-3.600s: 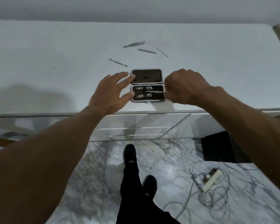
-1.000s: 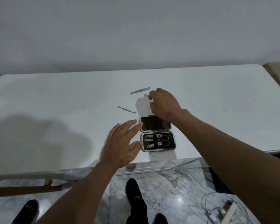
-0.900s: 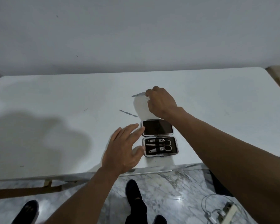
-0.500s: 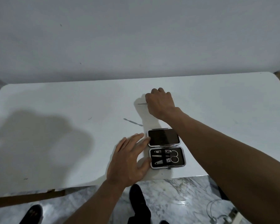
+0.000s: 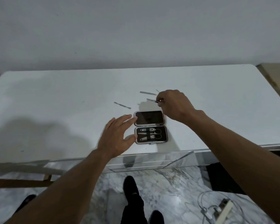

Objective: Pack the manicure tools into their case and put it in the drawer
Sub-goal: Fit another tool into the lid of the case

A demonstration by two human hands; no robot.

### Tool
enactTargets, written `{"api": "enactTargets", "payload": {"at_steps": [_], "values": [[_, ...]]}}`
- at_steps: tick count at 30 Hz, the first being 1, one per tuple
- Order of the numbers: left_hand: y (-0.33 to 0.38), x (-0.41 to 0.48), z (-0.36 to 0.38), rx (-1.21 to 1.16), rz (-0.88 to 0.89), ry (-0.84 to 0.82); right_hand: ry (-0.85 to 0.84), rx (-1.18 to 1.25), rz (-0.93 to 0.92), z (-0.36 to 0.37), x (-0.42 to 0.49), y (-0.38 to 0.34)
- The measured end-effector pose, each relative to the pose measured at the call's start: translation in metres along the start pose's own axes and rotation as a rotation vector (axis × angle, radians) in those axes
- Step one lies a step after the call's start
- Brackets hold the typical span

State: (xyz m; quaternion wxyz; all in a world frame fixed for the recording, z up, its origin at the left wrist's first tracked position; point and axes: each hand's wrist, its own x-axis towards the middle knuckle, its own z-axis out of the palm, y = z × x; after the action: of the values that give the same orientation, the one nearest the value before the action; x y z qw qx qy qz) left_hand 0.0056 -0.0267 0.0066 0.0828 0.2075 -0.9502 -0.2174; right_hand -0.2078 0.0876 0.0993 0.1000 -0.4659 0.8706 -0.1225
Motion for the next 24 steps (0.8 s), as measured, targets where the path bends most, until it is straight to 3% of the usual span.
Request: {"api": "enactTargets", "payload": {"at_steps": [9, 24], "values": [[-0.001, 0.000, 0.004, 0.058, 0.027, 0.033, -0.071, -0.002, -0.005, 0.018, -0.057, 0.022], [-0.006, 0.002, 0.003, 0.013, 0.001, 0.042, -0.054, -0.079, -0.002, 0.023, -0.047, 0.027]]}}
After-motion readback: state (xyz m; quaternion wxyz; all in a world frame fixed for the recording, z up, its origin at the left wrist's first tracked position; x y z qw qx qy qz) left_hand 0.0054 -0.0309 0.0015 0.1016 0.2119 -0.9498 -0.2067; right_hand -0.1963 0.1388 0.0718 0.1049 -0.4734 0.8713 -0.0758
